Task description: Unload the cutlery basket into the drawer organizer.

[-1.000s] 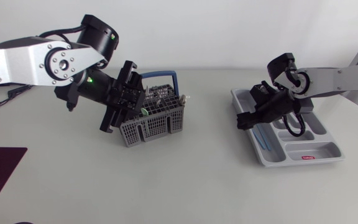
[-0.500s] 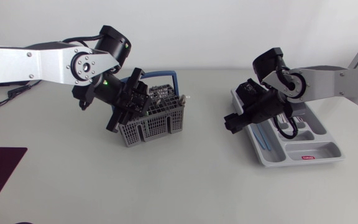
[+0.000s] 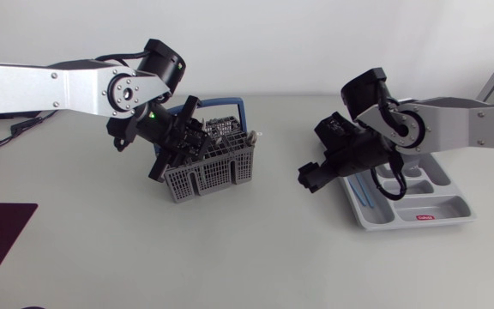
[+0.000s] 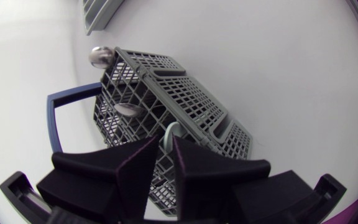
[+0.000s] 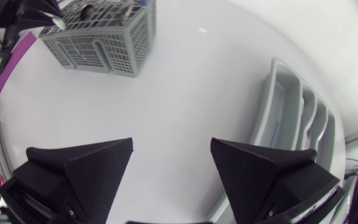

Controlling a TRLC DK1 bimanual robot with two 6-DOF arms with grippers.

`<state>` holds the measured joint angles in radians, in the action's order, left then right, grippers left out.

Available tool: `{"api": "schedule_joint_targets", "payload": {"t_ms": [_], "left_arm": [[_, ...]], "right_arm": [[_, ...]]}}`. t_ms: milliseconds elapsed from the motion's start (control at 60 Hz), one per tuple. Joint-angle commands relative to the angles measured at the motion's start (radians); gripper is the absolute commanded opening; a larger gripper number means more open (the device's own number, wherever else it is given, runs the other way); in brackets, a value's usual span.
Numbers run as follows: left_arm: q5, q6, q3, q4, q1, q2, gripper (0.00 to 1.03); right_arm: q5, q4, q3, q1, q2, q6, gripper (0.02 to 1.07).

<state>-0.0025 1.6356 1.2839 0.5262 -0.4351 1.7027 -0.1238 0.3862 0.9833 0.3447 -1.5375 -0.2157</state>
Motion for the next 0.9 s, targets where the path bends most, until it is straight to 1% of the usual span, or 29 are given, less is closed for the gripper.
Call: {"api": "schedule_joint_targets", "payload": {"t_ms": [0,33,83,250,300,333,500,883], "left_arm": [[-0.005,0.038,0.028,0.008,0.002,0.029,0.22],[-0.005,0.036,0.028,0.008,0.001,0.029,0.21],[-0.005,0.035,0.026,0.008,-0.001,0.029,0.2],[-0.005,0.032,0.023,0.008,-0.001,0.029,0.2],[-0.005,0.032,0.023,0.008,-0.001,0.029,0.15],[-0.005,0.03,0.025,0.008,-0.001,0.028,0.15],[-0.005,0.024,0.032,0.031,-0.004,-0.003,0.15],[-0.005,0.006,0.034,0.058,-0.011,-0.141,0.15]], "right_arm": [[-0.031,-0.032,-0.054,0.05,0.042,-0.031,0.92],[-0.042,-0.05,-0.064,0.068,0.05,-0.04,0.92],[-0.089,-0.073,-0.078,0.091,0.062,-0.062,0.92],[-0.149,-0.124,-0.083,0.126,0.065,-0.09,0.92],[-0.149,-0.133,-0.081,0.145,0.057,-0.096,0.94],[-0.149,-0.136,-0.081,0.157,0.053,-0.097,0.94],[-0.146,-0.148,-0.083,0.203,0.042,-0.102,0.94],[-0.135,-0.147,-0.095,0.272,0.099,-0.106,0.95]]}}
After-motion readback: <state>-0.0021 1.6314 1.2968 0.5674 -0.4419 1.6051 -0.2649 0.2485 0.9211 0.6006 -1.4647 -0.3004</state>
